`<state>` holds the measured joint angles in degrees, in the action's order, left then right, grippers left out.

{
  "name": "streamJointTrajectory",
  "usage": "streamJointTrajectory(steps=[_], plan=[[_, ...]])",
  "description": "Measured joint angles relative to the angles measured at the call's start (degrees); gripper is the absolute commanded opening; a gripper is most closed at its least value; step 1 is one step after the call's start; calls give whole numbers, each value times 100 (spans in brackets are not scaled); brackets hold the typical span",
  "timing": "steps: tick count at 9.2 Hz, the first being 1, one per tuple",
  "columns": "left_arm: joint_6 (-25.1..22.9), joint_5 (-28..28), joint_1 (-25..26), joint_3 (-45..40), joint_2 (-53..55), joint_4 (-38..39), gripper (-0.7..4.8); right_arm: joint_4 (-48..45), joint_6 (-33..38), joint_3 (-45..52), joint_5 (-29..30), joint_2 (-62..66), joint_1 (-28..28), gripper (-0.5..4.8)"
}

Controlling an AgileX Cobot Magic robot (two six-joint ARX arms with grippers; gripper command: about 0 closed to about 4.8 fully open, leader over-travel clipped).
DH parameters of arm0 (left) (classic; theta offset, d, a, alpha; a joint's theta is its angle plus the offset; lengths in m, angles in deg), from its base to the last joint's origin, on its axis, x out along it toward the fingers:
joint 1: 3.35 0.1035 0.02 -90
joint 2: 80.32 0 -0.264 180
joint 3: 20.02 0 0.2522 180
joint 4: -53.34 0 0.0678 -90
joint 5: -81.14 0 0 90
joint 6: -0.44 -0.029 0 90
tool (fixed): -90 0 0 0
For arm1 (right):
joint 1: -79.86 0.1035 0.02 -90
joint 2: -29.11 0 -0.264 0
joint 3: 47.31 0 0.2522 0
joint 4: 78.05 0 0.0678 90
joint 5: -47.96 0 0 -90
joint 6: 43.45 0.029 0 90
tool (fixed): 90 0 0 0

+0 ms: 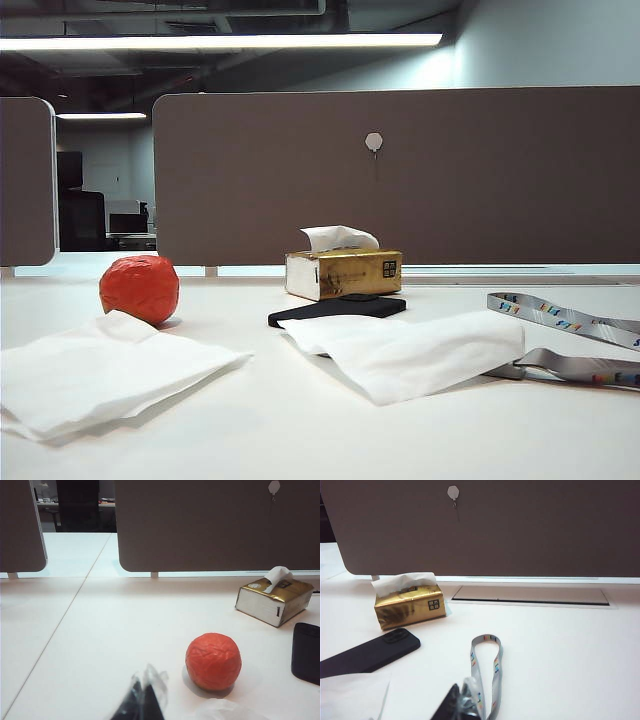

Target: Pull out a tissue from the tissue box and use it to cover the ID card on the tabletop.

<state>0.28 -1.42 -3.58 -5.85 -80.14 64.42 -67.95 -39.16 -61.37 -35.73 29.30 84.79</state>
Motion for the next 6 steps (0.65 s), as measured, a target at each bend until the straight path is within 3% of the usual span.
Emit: streamJointTrajectory(steps=[4,6], plan=[[0,0,0,0,0,-4,-6,74,-4,0,-107,0,-2,-5],[0,0,0,0,0,-4,-6,74,-20,0,-601,0,-4,-5]])
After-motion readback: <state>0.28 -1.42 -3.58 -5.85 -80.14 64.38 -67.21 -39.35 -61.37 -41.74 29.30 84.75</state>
